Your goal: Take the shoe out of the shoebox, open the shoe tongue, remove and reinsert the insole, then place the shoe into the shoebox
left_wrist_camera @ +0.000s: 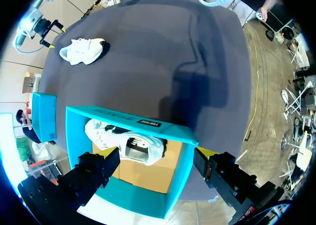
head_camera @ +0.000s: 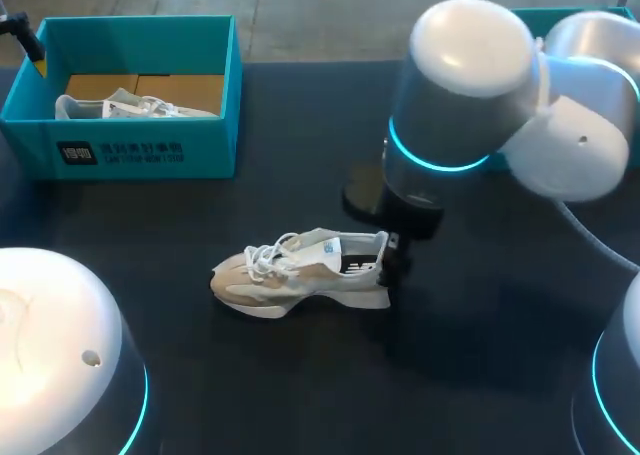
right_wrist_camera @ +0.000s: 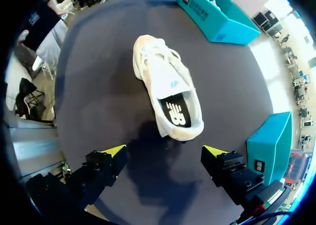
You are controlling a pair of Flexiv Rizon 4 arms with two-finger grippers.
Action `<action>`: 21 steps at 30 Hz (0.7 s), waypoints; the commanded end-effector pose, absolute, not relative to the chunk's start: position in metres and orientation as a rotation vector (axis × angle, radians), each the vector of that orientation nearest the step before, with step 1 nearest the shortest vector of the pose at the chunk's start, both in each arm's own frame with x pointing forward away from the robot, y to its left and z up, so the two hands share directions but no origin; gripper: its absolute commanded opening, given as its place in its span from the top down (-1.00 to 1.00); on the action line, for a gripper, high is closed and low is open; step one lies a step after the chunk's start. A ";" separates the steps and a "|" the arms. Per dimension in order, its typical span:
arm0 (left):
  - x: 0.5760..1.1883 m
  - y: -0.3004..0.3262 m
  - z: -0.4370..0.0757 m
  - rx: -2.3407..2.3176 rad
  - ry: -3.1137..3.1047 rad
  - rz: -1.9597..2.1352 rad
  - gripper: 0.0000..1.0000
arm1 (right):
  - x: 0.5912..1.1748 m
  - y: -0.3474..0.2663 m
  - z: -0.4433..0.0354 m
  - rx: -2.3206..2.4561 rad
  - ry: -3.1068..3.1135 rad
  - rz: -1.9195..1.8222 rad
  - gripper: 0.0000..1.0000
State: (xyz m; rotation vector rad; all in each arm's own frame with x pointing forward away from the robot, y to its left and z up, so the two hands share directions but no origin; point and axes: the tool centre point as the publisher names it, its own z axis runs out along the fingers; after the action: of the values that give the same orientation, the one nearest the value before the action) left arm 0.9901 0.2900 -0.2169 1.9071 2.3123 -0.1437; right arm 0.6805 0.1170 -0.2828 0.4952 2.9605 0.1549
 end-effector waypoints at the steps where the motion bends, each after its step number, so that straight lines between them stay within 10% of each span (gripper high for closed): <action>1: 0.989 0.290 -0.217 1.907 2.312 -0.138 -1.00 | 0.675 0.096 -0.290 0.484 2.918 0.419 -1.00; 21: 0.989 0.290 -0.217 1.907 2.312 -0.138 -1.00 | 0.707 0.058 -0.305 0.244 2.728 0.841 -1.00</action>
State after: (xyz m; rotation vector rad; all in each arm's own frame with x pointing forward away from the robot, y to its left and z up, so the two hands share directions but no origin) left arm 0.9901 0.2899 -0.2169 1.9072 2.3122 -0.1437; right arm 0.7083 0.0654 -0.3025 0.3252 2.8708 0.3268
